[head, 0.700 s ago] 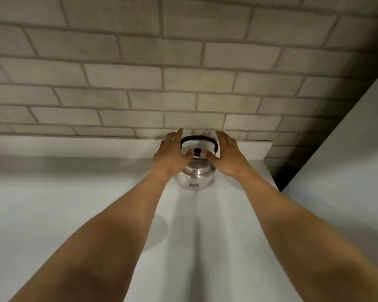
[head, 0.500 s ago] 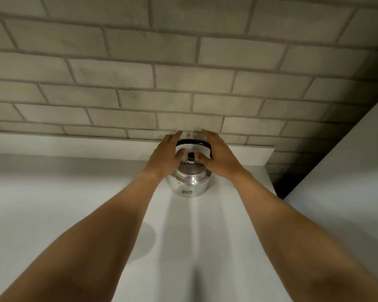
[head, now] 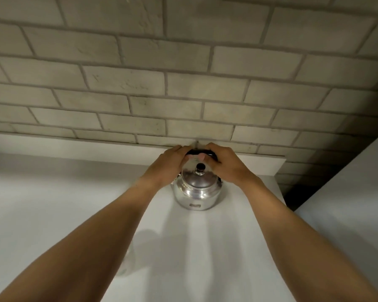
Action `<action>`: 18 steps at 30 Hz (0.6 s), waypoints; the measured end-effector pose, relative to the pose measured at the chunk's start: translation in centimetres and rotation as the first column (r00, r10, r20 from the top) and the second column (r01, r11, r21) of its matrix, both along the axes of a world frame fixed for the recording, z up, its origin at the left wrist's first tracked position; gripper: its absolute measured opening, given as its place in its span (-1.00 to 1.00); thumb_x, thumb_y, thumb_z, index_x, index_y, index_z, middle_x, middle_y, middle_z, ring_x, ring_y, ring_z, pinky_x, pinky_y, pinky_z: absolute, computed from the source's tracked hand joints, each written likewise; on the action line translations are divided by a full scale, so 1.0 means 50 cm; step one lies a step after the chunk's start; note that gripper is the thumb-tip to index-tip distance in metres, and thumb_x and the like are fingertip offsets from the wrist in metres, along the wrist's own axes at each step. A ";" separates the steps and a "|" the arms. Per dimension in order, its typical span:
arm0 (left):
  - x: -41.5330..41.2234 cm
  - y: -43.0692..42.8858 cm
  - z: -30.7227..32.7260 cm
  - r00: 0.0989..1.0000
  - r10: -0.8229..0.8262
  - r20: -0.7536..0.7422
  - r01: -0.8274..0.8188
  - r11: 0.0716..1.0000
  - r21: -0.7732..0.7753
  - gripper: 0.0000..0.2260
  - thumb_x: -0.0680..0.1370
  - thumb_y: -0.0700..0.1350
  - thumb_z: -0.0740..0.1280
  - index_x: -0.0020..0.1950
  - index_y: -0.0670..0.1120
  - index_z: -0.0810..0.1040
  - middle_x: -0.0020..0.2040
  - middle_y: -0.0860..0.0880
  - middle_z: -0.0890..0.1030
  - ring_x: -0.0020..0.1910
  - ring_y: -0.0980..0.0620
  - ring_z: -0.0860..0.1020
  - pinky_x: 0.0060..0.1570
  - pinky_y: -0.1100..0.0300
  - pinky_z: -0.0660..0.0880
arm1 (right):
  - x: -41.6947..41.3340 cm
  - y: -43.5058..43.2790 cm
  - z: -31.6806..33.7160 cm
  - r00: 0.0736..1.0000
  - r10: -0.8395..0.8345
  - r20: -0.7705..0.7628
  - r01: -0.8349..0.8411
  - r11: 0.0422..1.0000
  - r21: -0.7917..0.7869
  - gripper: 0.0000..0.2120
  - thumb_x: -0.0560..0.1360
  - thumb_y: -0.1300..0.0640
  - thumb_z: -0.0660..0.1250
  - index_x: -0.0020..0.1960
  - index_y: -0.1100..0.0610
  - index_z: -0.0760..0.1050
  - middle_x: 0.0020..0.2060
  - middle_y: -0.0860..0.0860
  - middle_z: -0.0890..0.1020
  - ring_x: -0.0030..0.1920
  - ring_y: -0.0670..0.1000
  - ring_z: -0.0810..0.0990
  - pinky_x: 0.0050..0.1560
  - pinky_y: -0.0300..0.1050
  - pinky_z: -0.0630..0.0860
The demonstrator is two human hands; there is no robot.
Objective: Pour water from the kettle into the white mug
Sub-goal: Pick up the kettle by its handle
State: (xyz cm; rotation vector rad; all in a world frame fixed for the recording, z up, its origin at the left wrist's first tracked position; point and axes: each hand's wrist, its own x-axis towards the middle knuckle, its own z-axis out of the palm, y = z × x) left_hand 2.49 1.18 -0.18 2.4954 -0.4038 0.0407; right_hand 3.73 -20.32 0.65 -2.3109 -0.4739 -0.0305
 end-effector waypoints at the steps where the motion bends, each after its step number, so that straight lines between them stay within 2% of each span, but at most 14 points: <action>1: -0.013 0.002 0.006 1.000 0.001 0.003 -0.001 1.000 -0.015 -0.69 0.74 0.01 0.13 0.47 0.04 0.45 0.23 -0.03 0.58 0.20 -0.06 0.55 0.22 0.00 0.51 | -0.014 0.004 0.006 1.000 0.008 0.015 -0.008 1.000 0.010 -0.78 0.61 -0.10 0.31 0.13 -0.02 0.62 -0.13 -0.07 0.72 -0.10 -0.07 0.66 -0.09 -0.08 0.56; 3: -0.046 0.008 0.026 1.000 0.000 0.009 0.000 0.999 -0.038 -0.68 0.74 0.03 0.13 0.47 0.06 0.44 0.24 -0.02 0.57 0.20 -0.04 0.53 0.20 0.05 0.48 | -0.049 0.013 0.025 0.999 0.009 0.040 -0.009 1.000 0.018 -0.69 0.57 -0.19 0.29 0.19 -0.06 0.63 -0.06 -0.12 0.74 -0.03 -0.10 0.68 0.00 -0.07 0.61; 6: -0.107 0.011 0.059 0.998 -0.009 0.061 0.012 0.999 -0.039 -0.72 0.73 0.02 0.16 0.40 0.02 0.49 0.22 -0.03 0.59 0.16 -0.05 0.55 0.08 0.13 0.42 | -0.102 0.022 0.052 0.997 -0.029 0.071 0.027 0.999 0.029 -0.69 0.55 -0.28 0.30 0.13 -0.14 0.65 -0.06 -0.20 0.75 -0.03 -0.19 0.68 -0.01 -0.17 0.58; 10: -0.199 0.007 0.085 0.989 -0.010 0.150 0.020 0.998 -0.064 -0.73 0.72 0.01 0.21 0.34 -0.05 0.55 0.13 -0.10 0.64 0.09 -0.16 0.60 0.11 -0.05 0.54 | -0.182 0.028 0.079 0.980 -0.081 0.180 0.078 0.997 0.021 -0.77 0.56 -0.22 0.32 0.03 -0.14 0.67 -0.13 -0.28 0.72 -0.10 -0.23 0.65 -0.15 -0.42 0.41; 14: -0.306 0.004 0.074 0.953 0.096 0.288 -0.045 0.983 -0.178 -0.65 0.68 0.02 0.29 0.45 -0.03 0.48 0.30 -0.06 0.54 0.24 -0.07 0.54 0.16 0.06 0.55 | -0.253 0.031 0.089 0.976 -0.107 0.188 0.100 0.994 0.048 -0.78 0.59 -0.15 0.37 0.05 -0.06 0.71 -0.21 -0.22 0.72 -0.14 -0.24 0.63 -0.14 -0.44 0.40; 16: -0.378 0.006 0.048 0.907 0.081 0.414 -0.035 0.992 -0.118 -0.67 0.66 0.05 0.30 0.42 0.04 0.47 0.33 0.02 0.50 0.27 -0.03 0.50 0.01 0.10 0.55 | -0.285 0.031 0.092 0.973 -0.135 0.189 0.122 0.989 0.078 -0.80 0.59 -0.11 0.40 0.04 -0.03 0.72 -0.23 -0.23 0.71 -0.18 -0.26 0.63 -0.14 -0.43 0.42; 18: -0.437 0.008 0.012 0.861 -0.004 0.509 0.017 1.000 -0.022 -0.69 0.64 0.04 0.33 0.38 0.04 0.51 0.31 0.03 0.55 0.25 -0.03 0.52 -0.01 0.11 0.58 | -0.314 0.032 0.093 0.971 -0.149 0.187 0.135 0.987 0.088 -0.81 0.58 -0.11 0.41 0.02 -0.04 0.72 -0.25 -0.26 0.70 -0.19 -0.26 0.63 -0.14 -0.43 0.42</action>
